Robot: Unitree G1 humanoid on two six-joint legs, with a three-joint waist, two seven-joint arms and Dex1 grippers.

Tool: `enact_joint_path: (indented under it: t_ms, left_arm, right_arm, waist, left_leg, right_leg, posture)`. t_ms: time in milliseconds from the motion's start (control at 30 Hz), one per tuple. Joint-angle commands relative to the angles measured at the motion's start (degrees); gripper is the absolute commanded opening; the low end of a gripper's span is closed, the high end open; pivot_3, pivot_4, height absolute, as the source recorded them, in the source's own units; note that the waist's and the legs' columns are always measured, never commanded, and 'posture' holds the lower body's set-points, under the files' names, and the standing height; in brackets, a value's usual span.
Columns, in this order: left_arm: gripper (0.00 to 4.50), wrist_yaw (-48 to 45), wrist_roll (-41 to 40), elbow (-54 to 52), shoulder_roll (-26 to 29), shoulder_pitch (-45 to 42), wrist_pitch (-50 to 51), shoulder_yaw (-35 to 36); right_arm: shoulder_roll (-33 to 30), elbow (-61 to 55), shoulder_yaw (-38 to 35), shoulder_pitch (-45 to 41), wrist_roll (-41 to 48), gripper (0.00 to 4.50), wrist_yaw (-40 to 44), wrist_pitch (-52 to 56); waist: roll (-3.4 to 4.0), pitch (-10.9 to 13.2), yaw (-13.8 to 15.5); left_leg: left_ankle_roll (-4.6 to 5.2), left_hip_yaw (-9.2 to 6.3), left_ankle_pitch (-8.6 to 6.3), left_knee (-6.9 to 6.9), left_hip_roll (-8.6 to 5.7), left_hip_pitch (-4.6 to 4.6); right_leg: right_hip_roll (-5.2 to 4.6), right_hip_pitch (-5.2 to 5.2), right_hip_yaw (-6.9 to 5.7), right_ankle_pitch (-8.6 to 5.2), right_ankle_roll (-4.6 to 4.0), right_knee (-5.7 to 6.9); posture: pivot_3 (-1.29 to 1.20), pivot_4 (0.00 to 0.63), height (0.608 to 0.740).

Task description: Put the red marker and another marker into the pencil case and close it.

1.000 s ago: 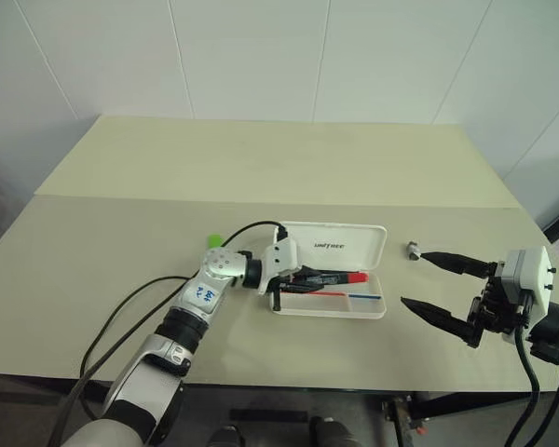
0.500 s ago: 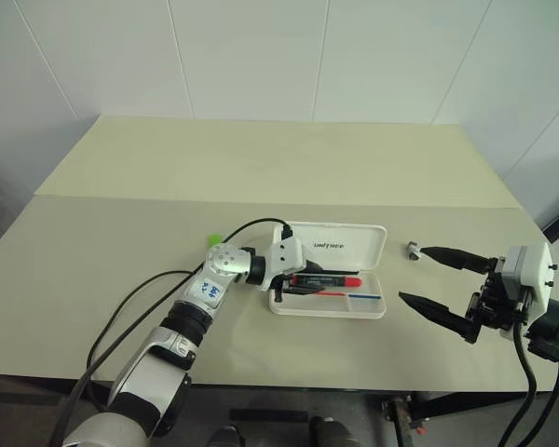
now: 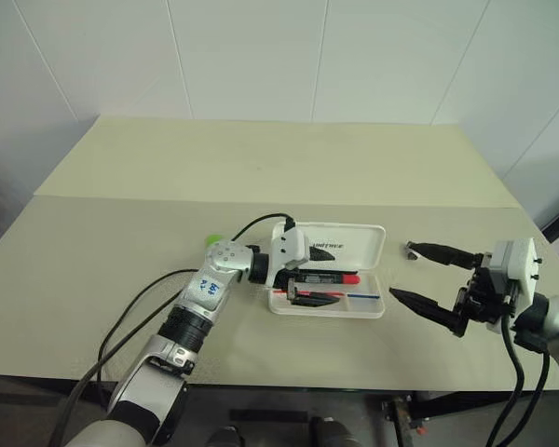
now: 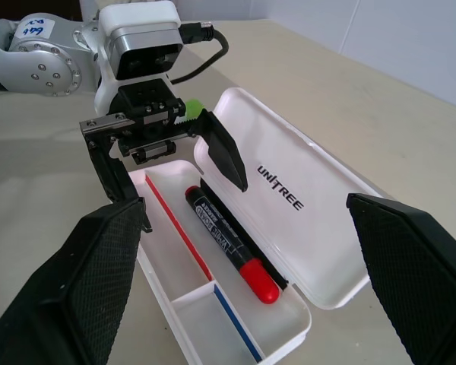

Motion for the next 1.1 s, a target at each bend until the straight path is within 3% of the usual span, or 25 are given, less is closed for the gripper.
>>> enact_joint_path:
  t_ms: [33, 133, 400, 600, 767, 1100]
  left_arm:
    - [4.46, 0.08, -2.77, -6.7, 1.07, 1.48, 3.59, 1.29]
    - [4.46, 1.42, -3.61, -12.13, 3.26, 4.69, 7.53, 2.37]
    - [4.46, 18.41, -9.23, -33.2, 4.77, 19.14, 20.2, 15.42]
    - [4.46, 26.62, -8.43, -42.54, 6.4, 28.9, 22.71, 19.99]
    - [4.46, 37.98, -6.83, -45.37, 2.65, 33.27, 22.72, 24.09]
    - [4.46, 54.82, -0.3, -43.24, -3.9, 36.31, 26.58, 22.55]
  right_arm:
    - [0.22, 0.73, 0.31, -1.68, 0.11, 4.5, 1.02, -1.12]
    - [0.38, 2.54, 1.51, -3.45, -0.32, 4.5, 2.12, -1.55]
    - [0.37, 8.45, 4.81, -8.85, -1.44, 4.5, 6.51, -2.65]
    - [1.05, 12.13, 6.91, -12.17, -2.27, 4.5, 9.06, -3.33]
    - [1.97, 13.35, 8.44, -13.79, -2.59, 4.5, 10.12, -3.47]
    - [2.33, 11.69, 8.05, -12.91, -2.31, 4.5, 9.63, -2.73]
  waist:
    - [0.01, 0.0, -0.03]
    - [0.02, -0.01, -0.21]
    - [0.02, -0.01, -0.24]
    - [0.02, -0.01, -0.1]
    - [0.02, -0.01, -0.08]
    - [0.02, -0.01, -0.1]
  left_leg:
    - [0.0, 0.0, 0.0, 0.03, 0.0, 0.0]
    - [0.0, 0.01, 0.0, 0.09, 0.0, 0.0]
    - [-0.01, -0.04, -0.01, 0.17, 0.03, 0.02]
    - [-0.01, -0.03, -0.01, 0.26, 0.02, 0.02]
    - [-0.01, -0.03, 0.0, 0.38, 0.02, 0.02]
    - [-0.02, -0.02, -0.01, 0.61, 0.0, 0.0]
  right_leg:
    - [0.0, 0.0, 0.0, 0.0, 0.0, 0.02]
    - [0.0, 0.0, 0.0, 0.0, 0.0, 0.04]
    - [-0.01, 0.0, -0.01, -0.02, -0.03, 0.19]
    - [0.0, 0.01, -0.01, -0.04, -0.07, 0.2]
    - [0.0, 0.08, -0.01, -0.26, -0.49, 0.17]
    - [0.02, 0.17, 0.01, -0.41, -0.81, 0.11]
  posture:
    - [0.0, 0.15, 0.74]
    - [0.0, 0.15, 0.74]
    - [0.0, 0.15, 0.74]
    - [0.0, 0.15, 0.74]
    - [0.0, 0.15, 0.74]
    - [0.0, 0.15, 0.74]
